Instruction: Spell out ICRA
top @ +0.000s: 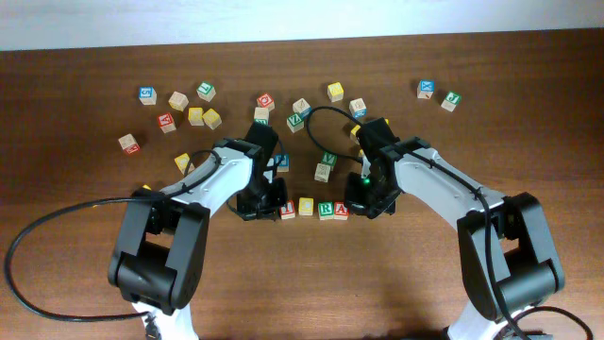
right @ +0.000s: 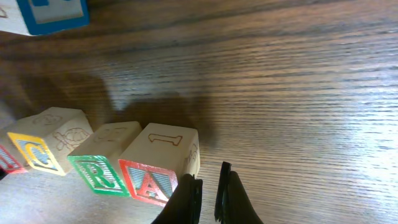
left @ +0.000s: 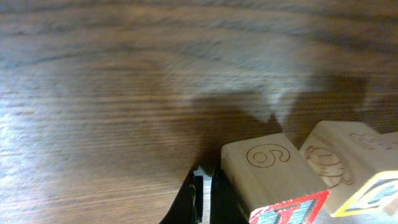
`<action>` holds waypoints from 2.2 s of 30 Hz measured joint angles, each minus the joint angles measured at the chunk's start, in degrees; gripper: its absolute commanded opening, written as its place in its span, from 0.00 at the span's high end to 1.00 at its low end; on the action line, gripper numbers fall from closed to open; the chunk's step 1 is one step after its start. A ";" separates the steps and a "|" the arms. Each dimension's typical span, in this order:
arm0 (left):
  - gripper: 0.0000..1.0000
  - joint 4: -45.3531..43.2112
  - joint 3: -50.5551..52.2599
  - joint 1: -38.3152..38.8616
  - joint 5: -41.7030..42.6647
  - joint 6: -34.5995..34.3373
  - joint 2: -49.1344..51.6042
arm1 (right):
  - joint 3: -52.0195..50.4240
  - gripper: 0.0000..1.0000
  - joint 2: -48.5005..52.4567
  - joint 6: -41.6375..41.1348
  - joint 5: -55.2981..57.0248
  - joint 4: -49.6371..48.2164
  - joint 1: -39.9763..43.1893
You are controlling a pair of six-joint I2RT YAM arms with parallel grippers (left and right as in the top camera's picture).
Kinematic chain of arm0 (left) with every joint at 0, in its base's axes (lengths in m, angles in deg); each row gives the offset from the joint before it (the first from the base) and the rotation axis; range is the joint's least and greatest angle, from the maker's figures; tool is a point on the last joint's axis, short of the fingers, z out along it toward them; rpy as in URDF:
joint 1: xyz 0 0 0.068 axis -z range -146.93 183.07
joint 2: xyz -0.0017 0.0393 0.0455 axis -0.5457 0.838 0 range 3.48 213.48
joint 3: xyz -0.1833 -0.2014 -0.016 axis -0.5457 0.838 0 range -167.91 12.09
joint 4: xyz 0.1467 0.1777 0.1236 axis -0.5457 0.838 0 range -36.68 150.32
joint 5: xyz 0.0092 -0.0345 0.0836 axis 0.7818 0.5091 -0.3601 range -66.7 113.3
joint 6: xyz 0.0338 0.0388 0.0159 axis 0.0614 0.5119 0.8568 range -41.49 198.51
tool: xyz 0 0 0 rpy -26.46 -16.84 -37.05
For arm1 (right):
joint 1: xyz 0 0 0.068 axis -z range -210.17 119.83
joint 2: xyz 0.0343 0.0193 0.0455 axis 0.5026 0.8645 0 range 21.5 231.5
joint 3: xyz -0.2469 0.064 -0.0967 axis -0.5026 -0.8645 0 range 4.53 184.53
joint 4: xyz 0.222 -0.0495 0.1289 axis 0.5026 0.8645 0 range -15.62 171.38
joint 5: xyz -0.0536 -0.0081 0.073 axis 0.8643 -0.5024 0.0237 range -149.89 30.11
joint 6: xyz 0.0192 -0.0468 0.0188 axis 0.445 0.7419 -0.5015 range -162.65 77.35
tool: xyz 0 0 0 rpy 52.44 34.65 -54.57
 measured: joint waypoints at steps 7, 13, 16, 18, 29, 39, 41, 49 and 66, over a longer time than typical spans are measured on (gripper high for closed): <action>1.00 -2.69 0.04 2.64 1.07 0.02 0.00 | 0.00 0.96 0.00 0.02 -1.33 -1.16 0.00; 1.00 -2.93 0.04 3.30 0.79 -0.02 0.00 | -0.24 0.96 0.00 0.00 -1.53 -1.07 0.02; 1.00 -2.45 0.02 3.34 0.13 0.00 0.00 | -0.26 0.96 0.00 0.07 -1.49 -0.63 0.33; 1.00 0.04 -0.42 2.78 -1.97 0.00 0.00 | -0.26 0.95 0.00 2.43 -1.38 0.61 2.14; 1.00 -5.75 -11.34 0.17 -7.85 1.36 0.04 | -0.31 0.90 0.00 8.20 6.93 4.76 11.13; 1.00 -7.06 -11.34 12.59 -15.15 -5.60 0.04 | -0.31 0.92 0.00 8.22 8.81 5.57 11.13; 1.00 -7.04 -11.34 12.96 -15.34 -6.60 0.04 | -0.31 0.92 0.00 8.22 8.81 5.70 11.13; 1.00 -6.38 -11.34 15.93 -16.44 -9.73 4.15 | -0.31 0.95 0.00 8.28 8.81 6.34 11.13; 1.00 -4.24 -11.34 15.93 -17.31 -10.91 4.15 | -0.31 0.95 0.00 8.28 8.81 6.34 11.13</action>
